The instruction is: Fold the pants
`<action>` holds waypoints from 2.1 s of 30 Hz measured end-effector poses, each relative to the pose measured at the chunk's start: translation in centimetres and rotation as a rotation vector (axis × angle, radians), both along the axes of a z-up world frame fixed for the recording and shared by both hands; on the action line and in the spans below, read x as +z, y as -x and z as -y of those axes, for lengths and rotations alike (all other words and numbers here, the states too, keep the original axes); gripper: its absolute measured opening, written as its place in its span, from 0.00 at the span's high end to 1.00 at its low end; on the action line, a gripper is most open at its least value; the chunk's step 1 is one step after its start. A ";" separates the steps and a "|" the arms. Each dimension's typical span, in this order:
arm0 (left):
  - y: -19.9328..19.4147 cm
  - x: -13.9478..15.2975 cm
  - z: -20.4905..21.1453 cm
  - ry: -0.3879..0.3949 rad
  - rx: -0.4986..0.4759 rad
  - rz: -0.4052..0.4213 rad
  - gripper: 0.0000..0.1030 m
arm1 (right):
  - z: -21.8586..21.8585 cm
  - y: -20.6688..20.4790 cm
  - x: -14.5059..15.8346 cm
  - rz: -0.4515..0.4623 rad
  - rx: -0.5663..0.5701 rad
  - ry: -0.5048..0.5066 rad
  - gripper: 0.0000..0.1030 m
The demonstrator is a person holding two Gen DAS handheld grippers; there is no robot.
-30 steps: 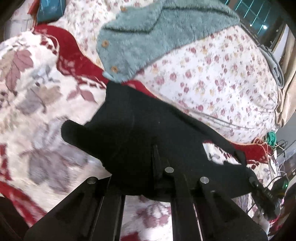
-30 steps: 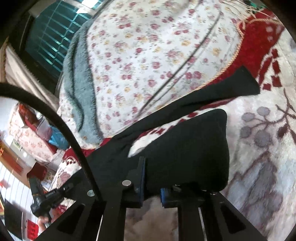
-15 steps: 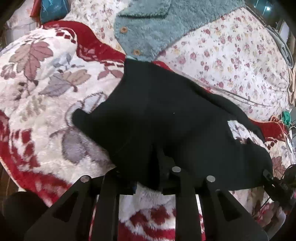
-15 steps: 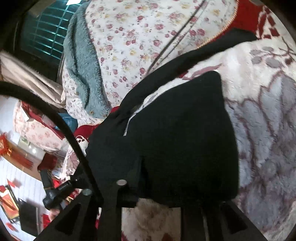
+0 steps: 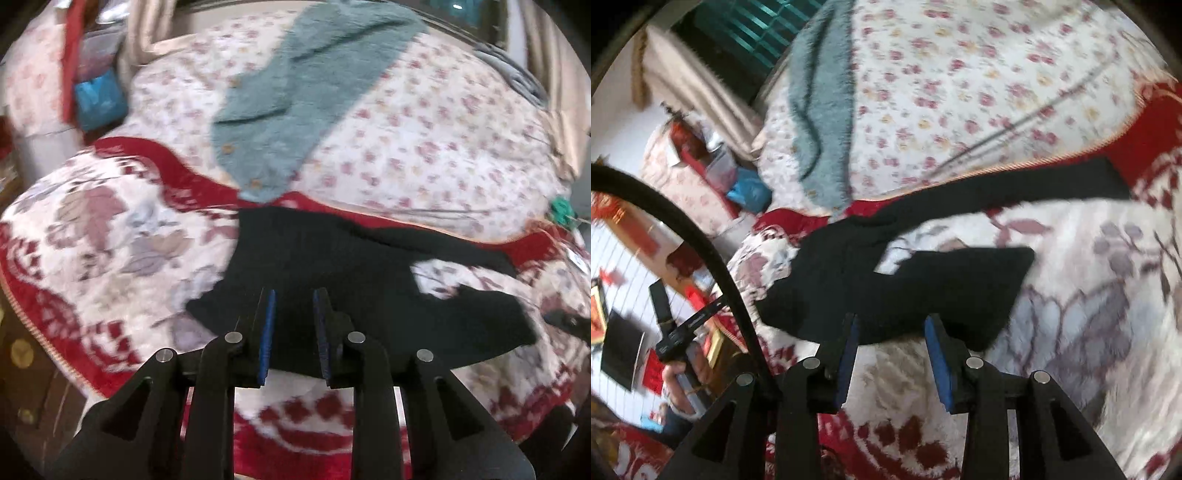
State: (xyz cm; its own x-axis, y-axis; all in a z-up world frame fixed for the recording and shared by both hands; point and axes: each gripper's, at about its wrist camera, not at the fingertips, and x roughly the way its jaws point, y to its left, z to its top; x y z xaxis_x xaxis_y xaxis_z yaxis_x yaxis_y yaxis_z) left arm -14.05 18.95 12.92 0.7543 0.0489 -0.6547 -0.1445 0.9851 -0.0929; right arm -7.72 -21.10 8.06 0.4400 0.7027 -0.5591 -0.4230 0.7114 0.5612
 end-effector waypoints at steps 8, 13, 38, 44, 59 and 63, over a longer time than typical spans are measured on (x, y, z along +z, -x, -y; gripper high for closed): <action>-5.3 -2.5 8.6 0.107 -0.263 -0.070 0.80 | -0.4 -2.6 0.4 0.054 -0.043 0.092 0.66; -9.0 -5.3 14.1 0.204 -0.382 -0.150 0.80 | -4.4 -8.2 -1.4 0.061 0.060 0.273 0.66; -13.5 -7.5 16.2 0.186 -0.464 -0.175 0.80 | -11.2 -17.4 -6.4 -0.129 0.514 0.509 0.66; -15.6 -8.8 16.3 0.141 -0.507 -0.214 0.74 | -11.2 -16.6 -7.2 -0.139 0.528 0.514 0.69; -14.6 -10.1 16.4 0.194 -0.517 -0.232 0.74 | -6.6 -12.4 -4.2 -0.016 0.364 0.617 0.96; -13.8 -9.7 17.2 0.167 -0.538 -0.223 0.74 | -0.4 -11.7 -3.0 -0.026 0.172 0.607 0.96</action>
State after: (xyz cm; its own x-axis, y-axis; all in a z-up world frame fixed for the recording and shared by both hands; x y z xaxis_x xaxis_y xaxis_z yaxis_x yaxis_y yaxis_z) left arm -0.28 1.78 3.18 0.4886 -0.4188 -0.7655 0.3362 0.8999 -0.2778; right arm 3.96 -20.72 5.04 0.3299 0.3165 -0.8894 -0.5516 0.8292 0.0905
